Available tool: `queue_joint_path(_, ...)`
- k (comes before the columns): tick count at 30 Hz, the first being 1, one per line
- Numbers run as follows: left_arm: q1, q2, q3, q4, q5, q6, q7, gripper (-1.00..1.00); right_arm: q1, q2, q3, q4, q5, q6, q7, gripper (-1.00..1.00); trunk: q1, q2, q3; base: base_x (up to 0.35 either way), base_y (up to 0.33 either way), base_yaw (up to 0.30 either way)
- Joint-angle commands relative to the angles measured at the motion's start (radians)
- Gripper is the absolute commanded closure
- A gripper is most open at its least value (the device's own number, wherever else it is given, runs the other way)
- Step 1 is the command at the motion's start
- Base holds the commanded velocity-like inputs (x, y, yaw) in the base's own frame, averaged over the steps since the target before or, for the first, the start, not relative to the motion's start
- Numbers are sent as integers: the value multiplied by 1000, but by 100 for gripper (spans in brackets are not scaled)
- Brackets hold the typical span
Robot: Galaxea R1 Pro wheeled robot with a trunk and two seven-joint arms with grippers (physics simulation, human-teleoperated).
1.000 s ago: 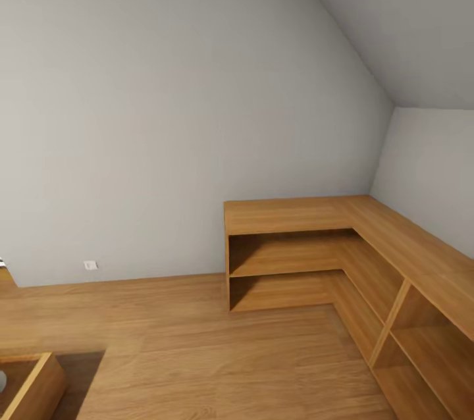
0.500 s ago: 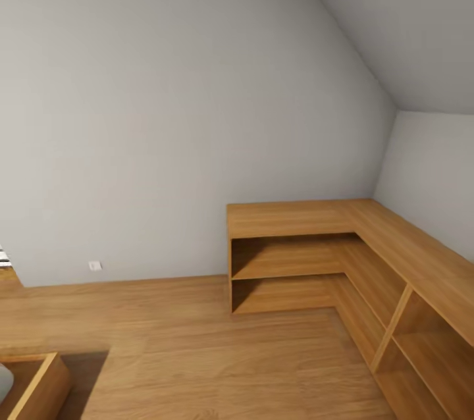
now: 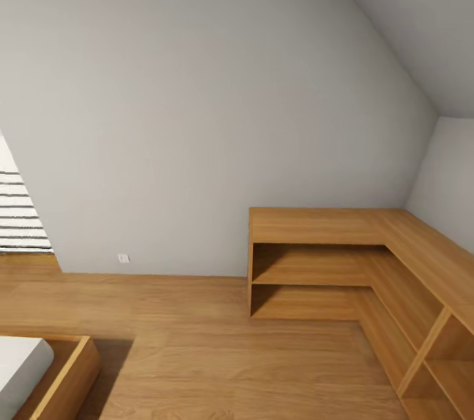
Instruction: In the bedroom, organize the workspace by keeping the computer under the desk, ensuring the monitor is on the desk, placing the keyboard on the desk next to the monitor, placing the mouse on the desk next to the keyboard, moving the folder from the swivel chair onto the desk next to the mouse, stacking the notebook on top of the folder with the pen on top of the notebook, and positioning the swivel chair next to the desk.
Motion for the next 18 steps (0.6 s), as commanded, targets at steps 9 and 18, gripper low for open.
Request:
queue_joint_path(9,-10,23,31,-147,83,-2,2,-100,-139,48,-5,-106,0,-17,-39,-100,-35,63,23,0,0,284)
queue_joint_path(18,-14,52,53,-16,220,-244,-3,-100,-180,19,-10,-23,1,-30,-50,-100,-61,112,45,0,0,284)
